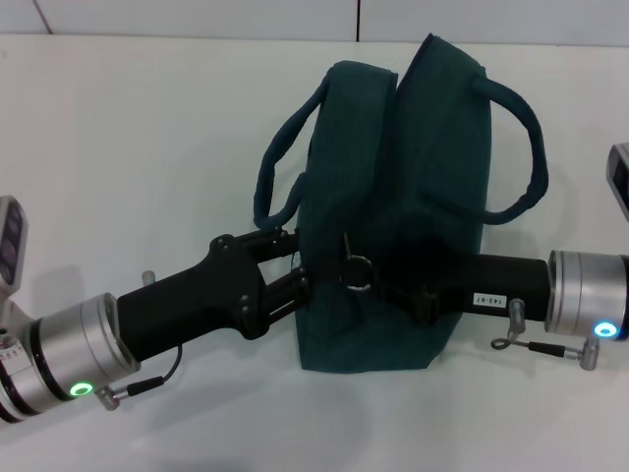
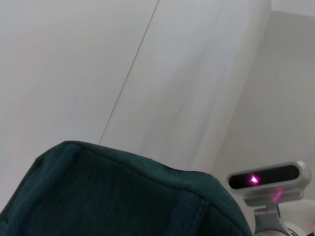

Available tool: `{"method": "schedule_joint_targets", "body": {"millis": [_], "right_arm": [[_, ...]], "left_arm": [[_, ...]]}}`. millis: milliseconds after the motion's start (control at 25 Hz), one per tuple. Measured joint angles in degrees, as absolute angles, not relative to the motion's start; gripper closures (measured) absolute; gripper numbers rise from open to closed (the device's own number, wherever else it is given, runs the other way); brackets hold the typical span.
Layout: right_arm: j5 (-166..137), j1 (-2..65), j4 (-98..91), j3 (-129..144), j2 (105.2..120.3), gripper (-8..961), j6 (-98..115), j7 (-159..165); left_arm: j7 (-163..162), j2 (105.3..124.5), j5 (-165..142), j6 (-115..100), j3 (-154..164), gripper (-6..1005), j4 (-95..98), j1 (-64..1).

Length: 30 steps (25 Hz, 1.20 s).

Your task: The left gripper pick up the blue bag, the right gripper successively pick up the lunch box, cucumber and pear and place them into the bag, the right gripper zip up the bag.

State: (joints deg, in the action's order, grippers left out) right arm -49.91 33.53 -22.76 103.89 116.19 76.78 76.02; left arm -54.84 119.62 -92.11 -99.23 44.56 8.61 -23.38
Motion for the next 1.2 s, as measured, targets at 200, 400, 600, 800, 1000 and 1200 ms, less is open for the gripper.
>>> {"method": "schedule_joint_targets", "body": {"millis": [200,400,600,800,1000,1200], "right_arm": [[-49.9,30.8,-22.9,102.5,115.91,944,78.5,75.8],[-49.9,27.3,-23.0,98.8,115.75,944,83.2,72.9],[-49.7,25.1,-23.0,95.9,115.89,944,87.8,69.2],[-49.3,25.5,-23.0,95.4,115.91,943,89.4,68.5],[-49.2,26.2,-23.1,95.0,115.70,943,90.9,68.4],[-49.2,26.3,-23.0,94.7,115.39,943,90.5,68.7]], "left_arm": [[-55.0,119.61,-92.0,-99.2,44.6,599,8.6,-23.4],[-55.1,119.62,-92.0,-99.2,44.6,600,8.6,-23.3],[-55.0,119.64,-91.9,-99.5,44.6,600,8.6,-23.3],[-54.9,119.69,-92.0,-99.8,44.8,601,8.6,-23.3],[-54.0,119.71,-92.3,-101.3,44.8,601,8.6,-22.9],[-53.0,119.71,-92.5,-102.3,45.4,601,8.6,-22.4]]}}
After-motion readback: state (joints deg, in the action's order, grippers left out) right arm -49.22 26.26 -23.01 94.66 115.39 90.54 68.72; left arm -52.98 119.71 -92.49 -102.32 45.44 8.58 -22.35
